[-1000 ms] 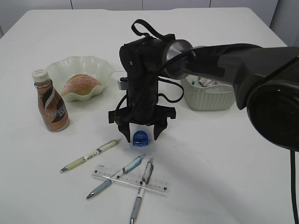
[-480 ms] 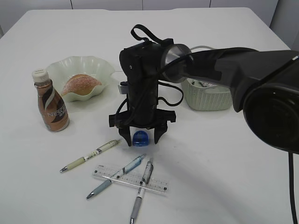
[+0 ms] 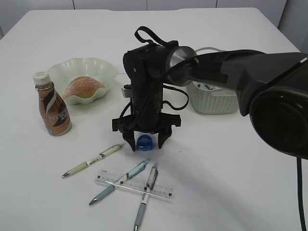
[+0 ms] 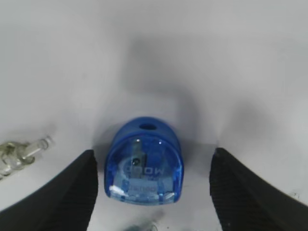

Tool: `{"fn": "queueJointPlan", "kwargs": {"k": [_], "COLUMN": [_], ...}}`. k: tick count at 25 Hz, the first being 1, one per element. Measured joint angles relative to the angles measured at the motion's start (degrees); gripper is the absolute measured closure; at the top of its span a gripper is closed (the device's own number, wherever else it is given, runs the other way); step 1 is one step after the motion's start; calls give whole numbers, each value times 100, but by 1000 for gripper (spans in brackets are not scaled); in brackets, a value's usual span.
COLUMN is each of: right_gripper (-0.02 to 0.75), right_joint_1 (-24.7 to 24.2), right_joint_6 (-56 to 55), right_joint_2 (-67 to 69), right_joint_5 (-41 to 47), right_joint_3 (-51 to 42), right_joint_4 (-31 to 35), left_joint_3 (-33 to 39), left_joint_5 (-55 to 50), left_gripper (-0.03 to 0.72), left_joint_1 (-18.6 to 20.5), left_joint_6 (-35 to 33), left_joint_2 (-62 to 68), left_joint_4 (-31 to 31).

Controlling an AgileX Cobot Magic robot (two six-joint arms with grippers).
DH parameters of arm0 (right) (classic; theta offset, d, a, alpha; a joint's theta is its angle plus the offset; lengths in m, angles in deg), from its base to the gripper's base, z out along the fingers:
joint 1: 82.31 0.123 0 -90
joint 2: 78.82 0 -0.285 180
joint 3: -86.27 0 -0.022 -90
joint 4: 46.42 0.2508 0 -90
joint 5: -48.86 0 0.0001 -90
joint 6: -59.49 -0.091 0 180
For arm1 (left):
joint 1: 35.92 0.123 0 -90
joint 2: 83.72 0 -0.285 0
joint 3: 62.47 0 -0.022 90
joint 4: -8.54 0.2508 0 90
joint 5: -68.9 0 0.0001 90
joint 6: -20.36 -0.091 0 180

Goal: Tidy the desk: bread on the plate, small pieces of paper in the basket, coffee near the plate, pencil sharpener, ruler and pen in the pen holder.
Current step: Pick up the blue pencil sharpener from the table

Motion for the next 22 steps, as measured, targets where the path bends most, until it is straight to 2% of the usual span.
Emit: {"fn": "queueJointPlan", "kwargs": {"k": [13, 22], "right_gripper": [408, 426], "right_joint_1": [0, 0], "right_joint_6": [69, 530], "right_joint_2": [36, 46], "right_joint_5": [-56, 16], "right_joint_3": [0, 56], "right_joint_4": [-74, -95], "left_joint_3": [0, 0], "left_joint_5": [0, 0], "left_gripper": [202, 202], "left_joint_1": [0, 0], "left_joint_6": [0, 0], "left_joint_2": [0, 0], "left_joint_4": [0, 0]}}
